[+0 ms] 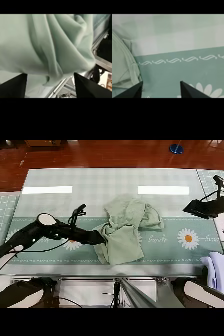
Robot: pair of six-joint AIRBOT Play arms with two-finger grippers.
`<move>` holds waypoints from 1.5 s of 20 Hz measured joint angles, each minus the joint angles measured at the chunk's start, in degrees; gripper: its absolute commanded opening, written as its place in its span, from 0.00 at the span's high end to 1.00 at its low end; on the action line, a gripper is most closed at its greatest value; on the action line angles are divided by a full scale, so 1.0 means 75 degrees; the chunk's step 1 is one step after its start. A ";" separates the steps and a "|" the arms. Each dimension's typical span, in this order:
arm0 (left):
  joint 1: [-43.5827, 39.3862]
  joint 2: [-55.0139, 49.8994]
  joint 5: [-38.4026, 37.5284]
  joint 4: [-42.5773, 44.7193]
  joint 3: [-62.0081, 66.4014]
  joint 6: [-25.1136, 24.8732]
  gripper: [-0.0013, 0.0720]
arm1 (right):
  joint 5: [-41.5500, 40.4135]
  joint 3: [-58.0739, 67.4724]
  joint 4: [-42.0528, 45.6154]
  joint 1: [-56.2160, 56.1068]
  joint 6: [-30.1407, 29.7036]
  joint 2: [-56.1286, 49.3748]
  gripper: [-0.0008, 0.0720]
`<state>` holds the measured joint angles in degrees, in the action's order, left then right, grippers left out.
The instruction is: Fold the shirts.
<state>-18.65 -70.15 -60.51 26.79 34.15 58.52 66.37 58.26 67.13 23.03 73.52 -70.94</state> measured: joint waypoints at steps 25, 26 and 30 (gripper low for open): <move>-0.0114 -0.0863 -0.1341 -0.0848 0.0111 -0.0565 0.94 | -0.0050 -0.0096 -0.2769 -0.1638 -0.0277 -0.3002 0.95; -0.0041 -0.0822 -0.1513 -0.0935 0.0184 -0.0662 0.95 | -0.0061 -0.0087 -0.2818 -0.1684 -0.0437 -0.2958 0.95; 0.0723 -0.0067 -0.2317 -0.1192 0.1040 -0.0828 0.95 | 0.0306 0.0280 -0.3328 -0.1186 -0.0912 -0.1953 0.95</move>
<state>-13.23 -70.65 -77.89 17.85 41.95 52.31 68.66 60.36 42.17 14.13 66.67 -85.58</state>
